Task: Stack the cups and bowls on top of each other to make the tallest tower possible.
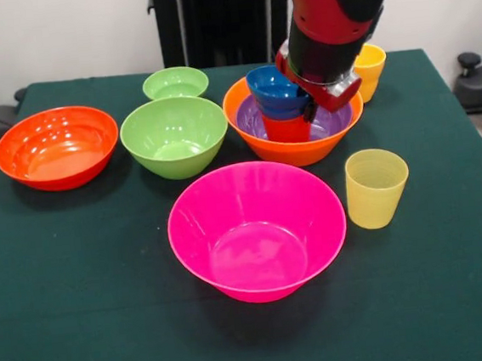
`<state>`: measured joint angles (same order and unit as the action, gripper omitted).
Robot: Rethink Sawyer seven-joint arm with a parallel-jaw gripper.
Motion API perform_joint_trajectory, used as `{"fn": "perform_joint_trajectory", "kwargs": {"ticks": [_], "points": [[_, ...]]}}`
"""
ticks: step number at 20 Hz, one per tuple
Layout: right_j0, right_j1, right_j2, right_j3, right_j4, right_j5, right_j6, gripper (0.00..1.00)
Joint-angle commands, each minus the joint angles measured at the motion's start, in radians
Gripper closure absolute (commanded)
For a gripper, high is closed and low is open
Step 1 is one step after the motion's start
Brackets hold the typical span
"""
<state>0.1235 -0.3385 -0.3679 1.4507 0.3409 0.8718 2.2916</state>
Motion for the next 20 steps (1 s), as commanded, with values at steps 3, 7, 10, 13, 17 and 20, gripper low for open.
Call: {"fn": "perform_joint_trajectory", "kwargs": {"ticks": [3, 7, 10, 13, 17, 20], "points": [[0.009, 0.121, 0.075, -0.033, -0.043, -0.048, 0.125, 1.0], [0.007, 0.127, 0.078, -0.064, -0.042, 0.032, 0.121, 1.0], [-0.002, 0.12, 0.092, -0.055, -0.039, 0.05, 0.101, 1.0], [-0.006, 0.118, 0.097, -0.051, -0.037, 0.044, 0.092, 1.0], [-0.027, 0.111, 0.131, -0.035, -0.023, 0.011, 0.054, 1.0], [-0.044, 0.102, 0.162, -0.018, -0.01, -0.016, 0.026, 1.0]]}}
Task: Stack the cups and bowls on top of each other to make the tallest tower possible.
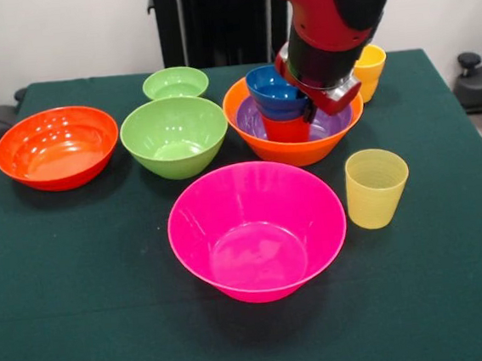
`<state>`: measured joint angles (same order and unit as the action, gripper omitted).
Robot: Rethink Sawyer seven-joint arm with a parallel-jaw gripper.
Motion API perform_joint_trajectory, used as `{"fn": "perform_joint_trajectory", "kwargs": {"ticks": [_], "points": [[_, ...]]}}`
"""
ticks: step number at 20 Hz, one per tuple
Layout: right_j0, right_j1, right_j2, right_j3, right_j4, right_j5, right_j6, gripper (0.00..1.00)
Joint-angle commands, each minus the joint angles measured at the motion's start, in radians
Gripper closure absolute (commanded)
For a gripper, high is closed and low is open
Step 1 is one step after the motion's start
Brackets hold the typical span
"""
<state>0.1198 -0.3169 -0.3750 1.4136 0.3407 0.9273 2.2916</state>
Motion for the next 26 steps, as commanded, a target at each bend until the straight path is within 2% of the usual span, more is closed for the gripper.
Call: {"fn": "perform_joint_trajectory", "kwargs": {"ticks": [1, 5, 26], "points": [[-0.041, 0.079, 0.17, 0.02, -0.01, -0.074, 0.027, 1.0], [-0.033, 0.071, 0.17, 0.035, -0.015, -0.103, 0.033, 1.0], [-0.083, 0.042, 0.236, 0.069, -0.007, -0.151, -0.009, 1.0]]}}
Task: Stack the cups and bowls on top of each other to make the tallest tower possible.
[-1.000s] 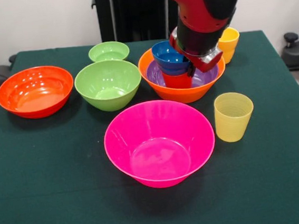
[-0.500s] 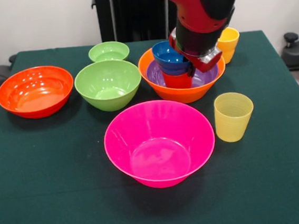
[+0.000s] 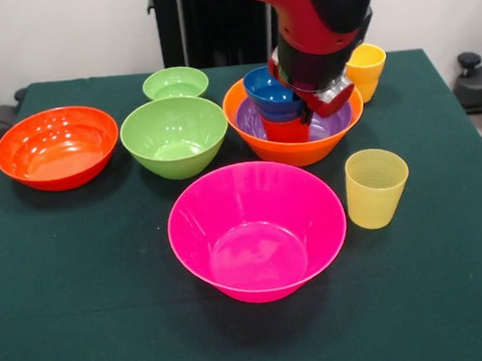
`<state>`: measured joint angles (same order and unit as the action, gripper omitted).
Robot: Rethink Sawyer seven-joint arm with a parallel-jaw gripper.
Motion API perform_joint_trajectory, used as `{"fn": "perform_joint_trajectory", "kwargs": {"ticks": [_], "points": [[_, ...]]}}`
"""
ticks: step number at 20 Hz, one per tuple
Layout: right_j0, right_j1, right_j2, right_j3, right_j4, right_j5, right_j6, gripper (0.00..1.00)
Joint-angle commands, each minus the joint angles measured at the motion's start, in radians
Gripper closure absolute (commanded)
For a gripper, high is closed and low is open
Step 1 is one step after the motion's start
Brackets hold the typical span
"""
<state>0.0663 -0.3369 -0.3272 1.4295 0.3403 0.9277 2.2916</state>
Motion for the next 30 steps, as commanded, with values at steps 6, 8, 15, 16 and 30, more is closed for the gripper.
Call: {"fn": "perform_joint_trajectory", "kwargs": {"ticks": [6, 8, 15, 16, 30], "points": [[-0.041, 0.055, 0.208, 0.055, -0.007, -0.152, -0.009, 1.0], [-0.044, 0.052, 0.216, 0.054, -0.006, -0.15, -0.009, 1.0], [-0.044, 0.046, 0.228, 0.052, -0.007, -0.144, 0.007, 1.0], [-0.041, 0.049, 0.225, 0.046, -0.009, -0.143, 0.013, 1.0], [-0.038, 0.036, 0.216, 0.062, -0.01, -0.147, 0.034, 0.0]]}}
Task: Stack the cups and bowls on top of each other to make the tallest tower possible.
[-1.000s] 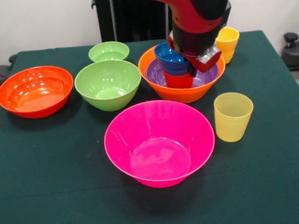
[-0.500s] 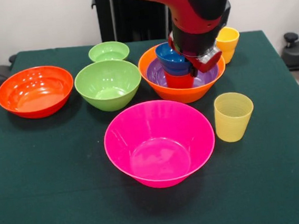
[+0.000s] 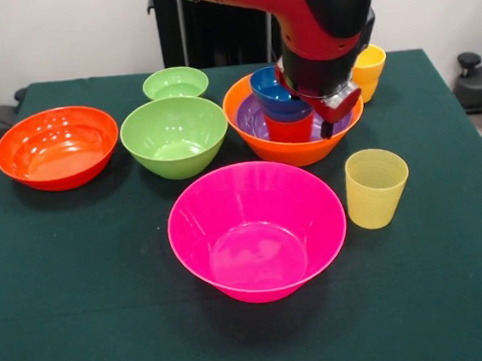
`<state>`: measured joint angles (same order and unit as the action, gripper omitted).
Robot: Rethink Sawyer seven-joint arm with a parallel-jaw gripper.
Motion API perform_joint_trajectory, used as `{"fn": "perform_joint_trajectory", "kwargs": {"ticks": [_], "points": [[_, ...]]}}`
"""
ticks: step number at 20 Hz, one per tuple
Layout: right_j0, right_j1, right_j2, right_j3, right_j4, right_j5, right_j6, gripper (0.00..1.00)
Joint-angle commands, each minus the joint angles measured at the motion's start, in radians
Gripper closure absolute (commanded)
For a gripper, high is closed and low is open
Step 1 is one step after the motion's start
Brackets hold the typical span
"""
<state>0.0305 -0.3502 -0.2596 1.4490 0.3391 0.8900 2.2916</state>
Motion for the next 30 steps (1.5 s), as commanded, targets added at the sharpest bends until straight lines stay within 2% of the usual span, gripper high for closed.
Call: {"fn": "perform_joint_trajectory", "kwargs": {"ticks": [1, 10, 21, 26, 30], "points": [[0.002, 0.044, 0.148, 0.047, -0.011, -0.107, 0.036, 0.0], [0.004, 0.038, 0.168, 0.056, -0.014, -0.111, 0.025, 0.0], [0.033, 0.058, 0.113, -0.007, -0.064, -0.05, 0.045, 0.0], [0.021, 0.081, 0.097, -0.053, -0.077, -0.021, 0.036, 0.0], [0.005, 0.081, 0.111, -0.05, -0.078, -0.028, 0.016, 0.0]]}}
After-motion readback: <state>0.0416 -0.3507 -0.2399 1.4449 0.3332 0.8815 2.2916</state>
